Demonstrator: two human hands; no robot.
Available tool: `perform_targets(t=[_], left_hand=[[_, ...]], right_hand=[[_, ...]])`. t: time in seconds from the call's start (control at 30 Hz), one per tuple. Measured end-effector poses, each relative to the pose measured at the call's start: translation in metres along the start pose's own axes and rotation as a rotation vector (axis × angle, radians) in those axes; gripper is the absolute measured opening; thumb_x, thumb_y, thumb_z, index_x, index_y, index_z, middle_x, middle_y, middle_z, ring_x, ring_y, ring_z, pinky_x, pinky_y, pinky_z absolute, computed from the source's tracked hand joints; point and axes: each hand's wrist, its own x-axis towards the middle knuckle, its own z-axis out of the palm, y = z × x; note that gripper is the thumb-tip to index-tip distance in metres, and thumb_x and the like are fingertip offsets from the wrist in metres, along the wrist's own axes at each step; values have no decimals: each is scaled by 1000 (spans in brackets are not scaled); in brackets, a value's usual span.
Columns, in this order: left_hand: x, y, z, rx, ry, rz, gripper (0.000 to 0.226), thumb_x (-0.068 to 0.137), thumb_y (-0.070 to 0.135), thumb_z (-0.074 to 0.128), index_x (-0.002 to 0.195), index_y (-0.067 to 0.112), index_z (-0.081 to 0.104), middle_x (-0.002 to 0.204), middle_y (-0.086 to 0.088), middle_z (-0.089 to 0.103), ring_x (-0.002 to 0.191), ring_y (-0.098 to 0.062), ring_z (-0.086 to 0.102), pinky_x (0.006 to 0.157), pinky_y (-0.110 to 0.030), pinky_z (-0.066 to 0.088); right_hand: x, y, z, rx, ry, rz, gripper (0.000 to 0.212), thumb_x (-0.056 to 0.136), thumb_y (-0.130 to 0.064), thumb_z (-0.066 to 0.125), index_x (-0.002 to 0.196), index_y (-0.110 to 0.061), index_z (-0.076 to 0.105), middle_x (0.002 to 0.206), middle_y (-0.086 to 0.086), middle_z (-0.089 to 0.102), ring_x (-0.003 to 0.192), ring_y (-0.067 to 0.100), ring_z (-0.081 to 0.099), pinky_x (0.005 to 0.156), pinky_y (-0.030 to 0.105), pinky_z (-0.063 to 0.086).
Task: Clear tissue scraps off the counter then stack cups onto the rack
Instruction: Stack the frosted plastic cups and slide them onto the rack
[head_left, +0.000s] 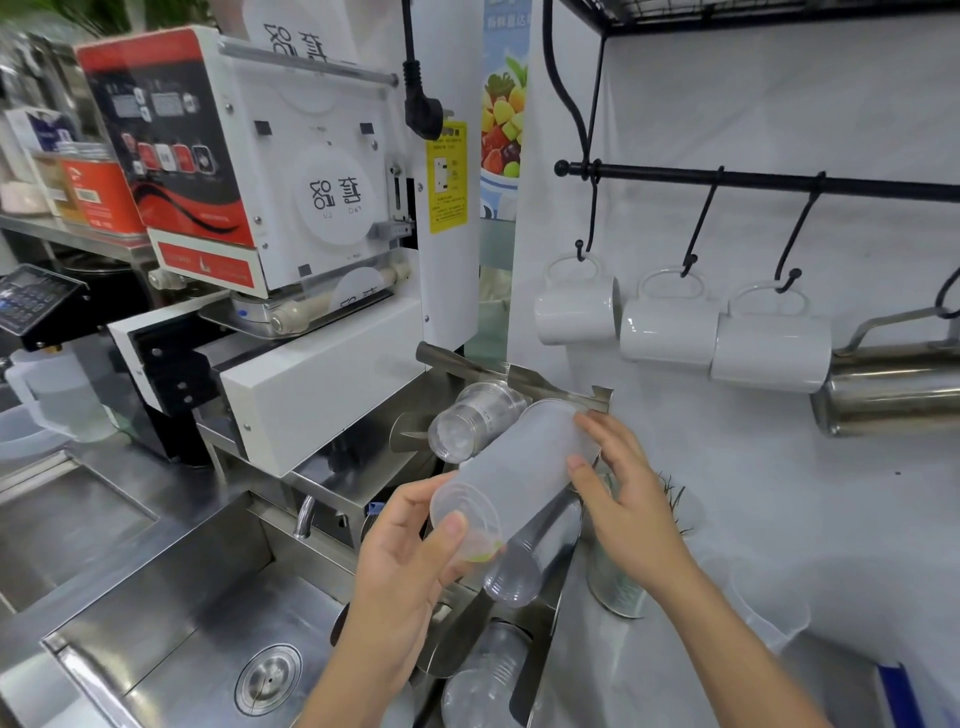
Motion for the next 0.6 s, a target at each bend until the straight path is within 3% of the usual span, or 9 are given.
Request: perform_targets(t=[0.07,0.2,0.3,0.43,0.53,0.6], left_hand=[[2,0,2,-5,11,-1,63,52,50,94,99,14,72,115,-16,71,91,-42,71,69,-32,63],[6,-2,6,7,49,14,62,52,50,94,97,14,71,117,-16,70,95,-43,71,69,-33,63],[8,-4,9,15,88,48,40,65,33,86,97,14,72,112,-14,73,96,-41,72,68,-34,63],[13,-6,15,46,131,80,22,75,9,79,96,5,73,101,-15,78,78,-29,77,67,-31,64],[18,-10,19,85,131,72,16,84,-6,70,97,2,73,97,-14,79,78,-27,77,70,-31,65],[21,-14,21,88,143,54,16,86,-9,68,99,0,73,95,-15,79,80,-29,77,73,-33,65]], right_hand=[[-2,0,-1,-39,-7,8,43,96,-26,57,139,-26,50,153,-9,36,139,0,32,99,-7,19],[-8,-4,-2,-67,-7,-19,44,94,-28,61,137,-25,53,151,-10,40,141,3,34,114,18,26],[-14,-11,-2,-63,1,-39,40,91,-31,63,131,-28,57,142,-13,49,135,-4,40,106,0,25],[-21,-20,-2,-49,11,-70,38,89,-40,65,125,-29,63,133,-17,57,128,-7,47,108,14,36],[-24,-27,-3,-41,28,-78,43,81,-54,59,119,-34,64,127,-20,60,123,-7,51,103,13,39],[-25,-30,-2,-39,43,-71,38,81,-49,65,116,-34,67,123,-21,62,121,-6,53,101,11,40]])
